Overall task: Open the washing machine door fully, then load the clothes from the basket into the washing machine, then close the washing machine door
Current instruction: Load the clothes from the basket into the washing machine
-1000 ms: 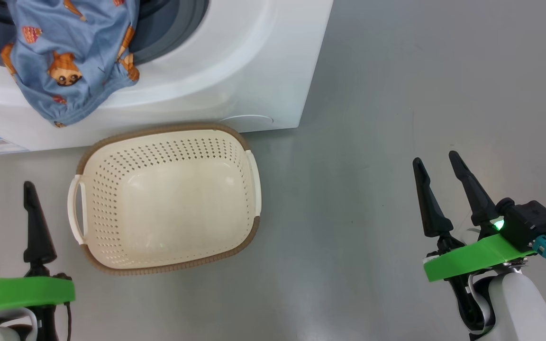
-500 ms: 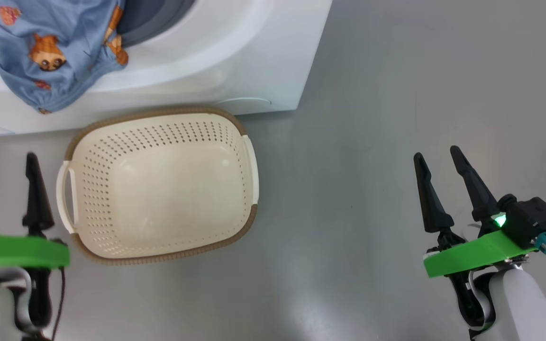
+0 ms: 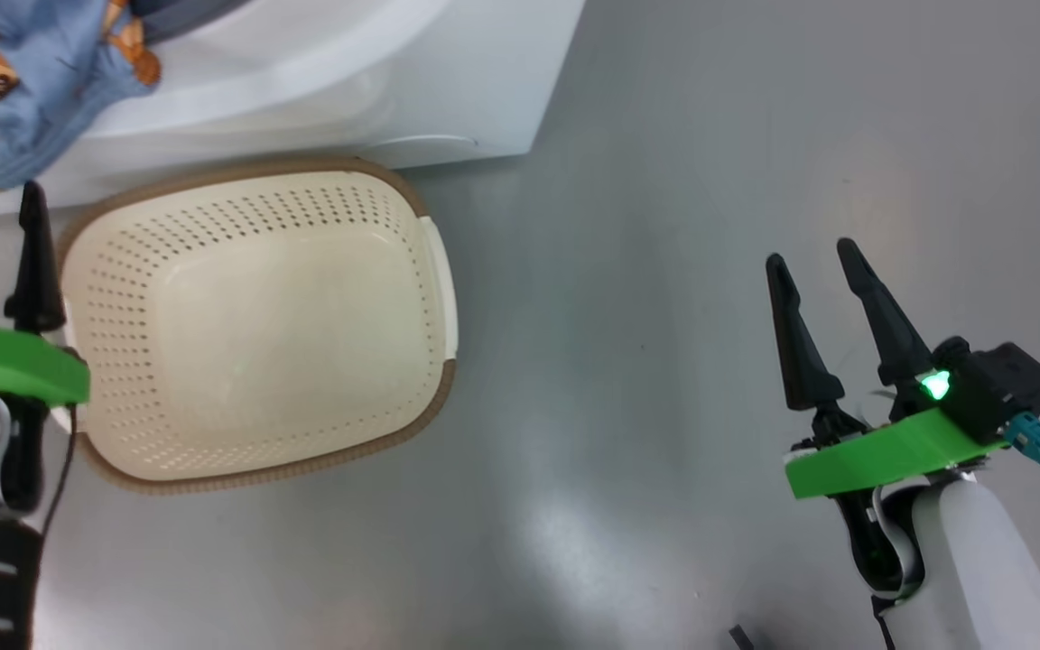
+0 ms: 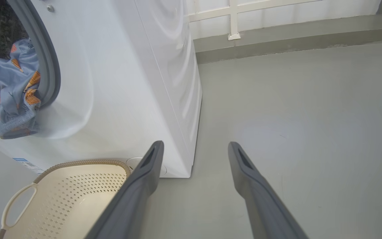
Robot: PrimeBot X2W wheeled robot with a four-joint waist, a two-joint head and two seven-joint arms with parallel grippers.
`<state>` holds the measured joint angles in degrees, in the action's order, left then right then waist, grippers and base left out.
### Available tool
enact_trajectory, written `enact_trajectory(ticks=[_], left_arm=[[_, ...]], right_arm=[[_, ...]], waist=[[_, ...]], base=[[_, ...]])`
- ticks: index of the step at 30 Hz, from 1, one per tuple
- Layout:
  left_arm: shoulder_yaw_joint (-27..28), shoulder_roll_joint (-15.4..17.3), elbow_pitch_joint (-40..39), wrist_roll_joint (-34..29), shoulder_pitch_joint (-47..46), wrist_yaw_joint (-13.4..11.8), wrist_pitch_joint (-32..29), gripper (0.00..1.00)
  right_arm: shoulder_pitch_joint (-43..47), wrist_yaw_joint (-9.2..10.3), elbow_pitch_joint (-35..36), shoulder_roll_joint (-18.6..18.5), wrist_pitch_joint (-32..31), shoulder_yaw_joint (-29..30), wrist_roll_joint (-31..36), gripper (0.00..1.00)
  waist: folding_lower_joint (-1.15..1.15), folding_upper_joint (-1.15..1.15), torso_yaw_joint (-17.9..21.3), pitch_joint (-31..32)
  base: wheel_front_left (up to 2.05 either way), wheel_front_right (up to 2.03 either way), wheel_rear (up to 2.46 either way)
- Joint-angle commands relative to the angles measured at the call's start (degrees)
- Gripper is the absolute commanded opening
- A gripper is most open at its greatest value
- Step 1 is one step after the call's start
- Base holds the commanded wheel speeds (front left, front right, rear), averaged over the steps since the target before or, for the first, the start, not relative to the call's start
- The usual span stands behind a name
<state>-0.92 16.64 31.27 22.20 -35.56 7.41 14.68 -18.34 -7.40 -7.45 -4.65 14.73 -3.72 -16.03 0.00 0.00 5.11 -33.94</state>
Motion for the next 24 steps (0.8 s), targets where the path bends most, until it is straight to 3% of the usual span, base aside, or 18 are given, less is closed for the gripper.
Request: enact_trajectory(ticks=[1,12,21,22,23,24], left_arm=[[0.6,3.8,0.6,0.5,-2.3,0.1,0.3,1.0],[-2.5,8.4,6.7,0.9,-9.6,0.1,0.3,1.0],[-3.3,9.9,11.3,0.7,-13.4,0.1,0.3,1.0],[-3.2,10.0,11.5,0.7,-13.9,0.1,0.3,0.79],[-3.0,9.9,11.6,0.9,-14.3,0.1,0.3,0.47],[-2.7,9.8,11.6,1.2,-14.6,0.1,0.3,0.25]], right_arm=[[-0.6,-0.09,1.4,0.6,0.3,-1.8,0.9,1.0],[-1.6,-0.09,1.4,1.3,0.3,-3.5,0.8,1.0],[-1.5,-0.09,1.5,1.6,0.3,-4.3,0.6,1.0],[-1.5,-0.09,1.6,1.6,0.3,-4.3,0.6,1.0],[-1.6,-0.09,1.6,1.7,0.3,-4.2,0.6,1.0],[-1.6,-0.09,1.7,1.7,0.3,-4.1,0.6,1.0]], waist=[[0.0,0.0,1.5,-1.6],[0.0,0.0,4.4,-3.2],[0.0,0.0,6.1,-3.8],[0.0,0.0,6.2,-3.9],[0.0,0.0,6.2,-4.0],[0.0,0.0,6.2,-4.1]], base=[[0.0,0.0,0.0],[0.0,0.0,0.0],[0.0,0.0,0.0],[0.0,0.0,0.0],[0.0,0.0,0.0],[0.0,0.0,0.0]])
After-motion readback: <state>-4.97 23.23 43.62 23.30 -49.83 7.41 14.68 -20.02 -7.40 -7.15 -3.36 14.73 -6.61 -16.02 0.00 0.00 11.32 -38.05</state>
